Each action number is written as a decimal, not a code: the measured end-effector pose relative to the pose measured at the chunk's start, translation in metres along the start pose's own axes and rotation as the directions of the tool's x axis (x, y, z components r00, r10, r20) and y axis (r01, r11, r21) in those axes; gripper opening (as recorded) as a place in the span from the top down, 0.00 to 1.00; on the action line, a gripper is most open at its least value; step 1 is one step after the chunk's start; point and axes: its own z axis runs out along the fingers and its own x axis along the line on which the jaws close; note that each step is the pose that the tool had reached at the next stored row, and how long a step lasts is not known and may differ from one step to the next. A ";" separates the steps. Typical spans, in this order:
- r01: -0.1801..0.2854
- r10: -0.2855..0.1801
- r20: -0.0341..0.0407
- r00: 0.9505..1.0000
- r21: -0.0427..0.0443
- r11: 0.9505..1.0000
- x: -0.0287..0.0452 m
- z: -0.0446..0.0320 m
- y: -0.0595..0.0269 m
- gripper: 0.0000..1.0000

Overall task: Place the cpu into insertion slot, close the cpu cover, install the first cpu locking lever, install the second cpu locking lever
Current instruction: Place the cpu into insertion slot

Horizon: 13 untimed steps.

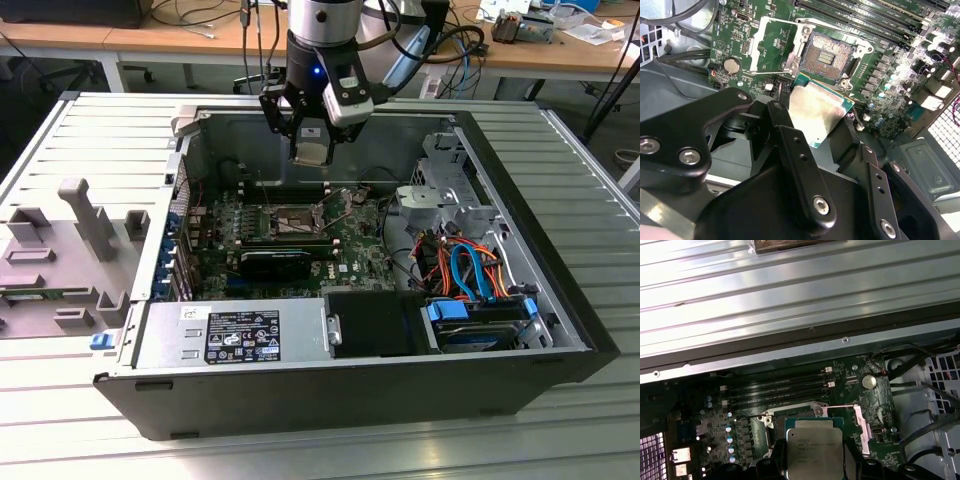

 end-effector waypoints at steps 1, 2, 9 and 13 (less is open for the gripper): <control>-0.001 0.001 0.000 1.000 0.000 1.000 0.0000 0.0001 0.0000 0.45; -0.003 0.003 0.000 1.000 0.000 1.000 0.0000 0.0001 0.0000 0.45; -0.016 0.016 0.001 1.000 0.000 1.000 0.0000 0.0007 -0.0001 0.45; -0.031 0.031 0.003 1.000 0.000 1.000 0.0000 0.0009 -0.0001 0.45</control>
